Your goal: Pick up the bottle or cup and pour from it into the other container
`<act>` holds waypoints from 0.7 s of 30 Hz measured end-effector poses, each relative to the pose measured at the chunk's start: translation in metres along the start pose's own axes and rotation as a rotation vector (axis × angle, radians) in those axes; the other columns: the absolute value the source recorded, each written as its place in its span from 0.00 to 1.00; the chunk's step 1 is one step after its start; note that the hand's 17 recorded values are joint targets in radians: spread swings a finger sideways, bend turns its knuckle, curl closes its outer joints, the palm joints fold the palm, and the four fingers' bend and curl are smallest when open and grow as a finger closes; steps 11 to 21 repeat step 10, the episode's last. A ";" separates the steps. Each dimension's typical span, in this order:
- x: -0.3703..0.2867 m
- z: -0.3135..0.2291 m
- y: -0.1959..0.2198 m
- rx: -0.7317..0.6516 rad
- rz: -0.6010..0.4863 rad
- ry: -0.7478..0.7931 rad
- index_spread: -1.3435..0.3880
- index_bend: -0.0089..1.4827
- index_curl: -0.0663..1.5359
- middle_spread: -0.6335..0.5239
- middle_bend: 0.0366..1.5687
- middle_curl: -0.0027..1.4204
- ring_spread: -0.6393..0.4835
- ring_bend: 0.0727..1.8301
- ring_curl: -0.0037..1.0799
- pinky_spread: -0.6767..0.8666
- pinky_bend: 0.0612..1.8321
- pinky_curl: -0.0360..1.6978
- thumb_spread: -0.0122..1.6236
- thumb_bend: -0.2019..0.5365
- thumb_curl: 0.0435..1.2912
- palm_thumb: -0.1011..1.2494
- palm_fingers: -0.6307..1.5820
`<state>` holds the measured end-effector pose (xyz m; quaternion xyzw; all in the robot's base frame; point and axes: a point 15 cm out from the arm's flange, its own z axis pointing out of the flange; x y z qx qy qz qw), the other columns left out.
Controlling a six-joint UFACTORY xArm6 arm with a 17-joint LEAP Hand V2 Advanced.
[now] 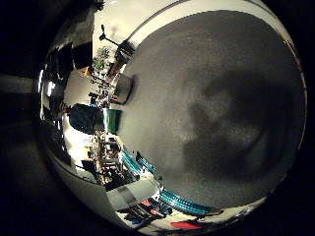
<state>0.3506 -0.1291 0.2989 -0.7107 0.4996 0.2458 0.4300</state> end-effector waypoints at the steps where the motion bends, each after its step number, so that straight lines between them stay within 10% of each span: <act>1: -0.001 0.000 0.000 0.000 -0.001 0.001 0.45 0.13 0.69 0.22 0.56 0.72 0.30 0.68 0.66 0.09 0.60 0.50 0.58 0.24 0.31 0.72 0.57; 21: -0.022 -0.007 -0.004 0.002 -0.033 0.016 0.52 0.12 0.60 0.30 0.46 0.64 0.35 0.57 0.59 0.14 0.47 0.46 0.59 0.24 0.30 0.69 0.40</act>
